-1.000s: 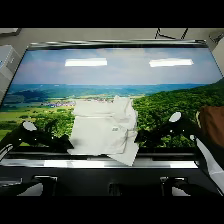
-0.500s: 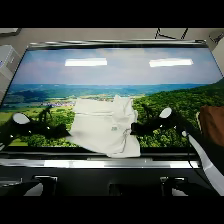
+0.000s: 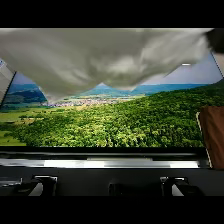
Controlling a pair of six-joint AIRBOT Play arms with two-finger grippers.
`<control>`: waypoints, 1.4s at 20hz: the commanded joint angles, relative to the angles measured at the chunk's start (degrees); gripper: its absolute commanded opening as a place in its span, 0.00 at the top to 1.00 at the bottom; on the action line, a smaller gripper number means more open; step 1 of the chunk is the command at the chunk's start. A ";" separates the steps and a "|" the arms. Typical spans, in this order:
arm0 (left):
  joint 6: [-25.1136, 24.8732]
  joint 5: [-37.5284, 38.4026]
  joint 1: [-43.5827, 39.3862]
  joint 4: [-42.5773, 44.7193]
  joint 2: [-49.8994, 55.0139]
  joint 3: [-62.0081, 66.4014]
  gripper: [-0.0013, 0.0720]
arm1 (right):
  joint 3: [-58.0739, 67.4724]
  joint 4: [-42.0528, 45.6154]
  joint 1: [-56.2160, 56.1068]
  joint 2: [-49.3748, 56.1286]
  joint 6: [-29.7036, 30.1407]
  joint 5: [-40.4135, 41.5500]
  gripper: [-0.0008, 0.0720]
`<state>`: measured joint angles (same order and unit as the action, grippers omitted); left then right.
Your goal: Fold the clothes and pants, and hang the long-sleeved shirts on hangers.
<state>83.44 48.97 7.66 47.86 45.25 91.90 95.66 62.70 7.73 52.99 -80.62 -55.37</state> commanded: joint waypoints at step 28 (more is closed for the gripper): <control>2.73 1.44 -3.13 2.43 45.68 -17.18 0.95 | 0.37 -18.38 -2.01 52.54 -14.47 -12.26 0.93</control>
<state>86.17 49.74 4.99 54.85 85.19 75.29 96.12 48.49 7.62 98.98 -93.08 -63.68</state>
